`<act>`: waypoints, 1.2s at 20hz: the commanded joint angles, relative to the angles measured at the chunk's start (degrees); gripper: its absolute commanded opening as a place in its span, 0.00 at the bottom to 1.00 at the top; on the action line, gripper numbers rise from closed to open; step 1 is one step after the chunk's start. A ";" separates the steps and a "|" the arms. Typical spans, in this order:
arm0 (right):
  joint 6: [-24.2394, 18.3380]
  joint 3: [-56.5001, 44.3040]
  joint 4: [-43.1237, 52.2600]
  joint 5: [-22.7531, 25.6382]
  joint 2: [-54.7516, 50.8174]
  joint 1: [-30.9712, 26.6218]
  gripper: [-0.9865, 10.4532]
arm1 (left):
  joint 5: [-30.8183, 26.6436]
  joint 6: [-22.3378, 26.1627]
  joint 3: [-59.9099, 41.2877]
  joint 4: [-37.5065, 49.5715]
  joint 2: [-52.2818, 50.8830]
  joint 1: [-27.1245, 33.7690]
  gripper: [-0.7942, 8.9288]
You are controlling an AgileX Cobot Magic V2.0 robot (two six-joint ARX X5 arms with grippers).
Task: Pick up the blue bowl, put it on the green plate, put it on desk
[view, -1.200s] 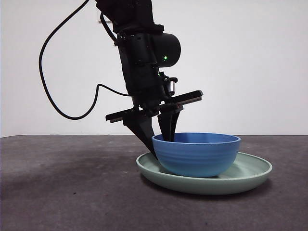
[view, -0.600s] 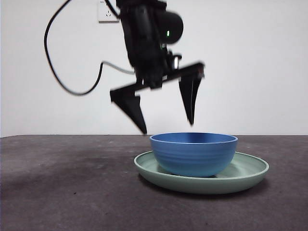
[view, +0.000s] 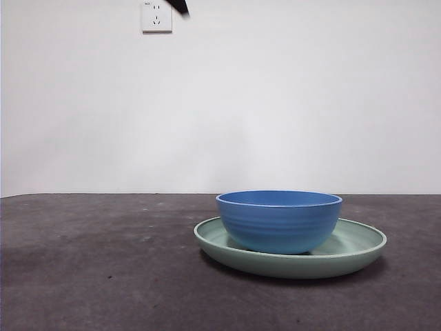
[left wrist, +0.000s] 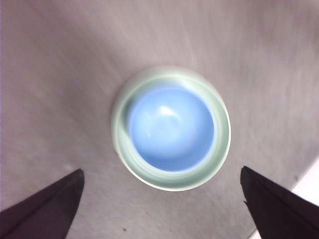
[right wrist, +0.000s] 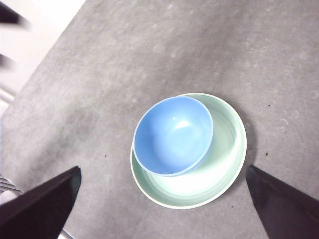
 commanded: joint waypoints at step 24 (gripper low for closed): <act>-2.69 1.05 -5.27 11.98 22.32 4.35 0.59 | -0.79 -4.52 -59.98 11.89 -72.96 -0.39 0.59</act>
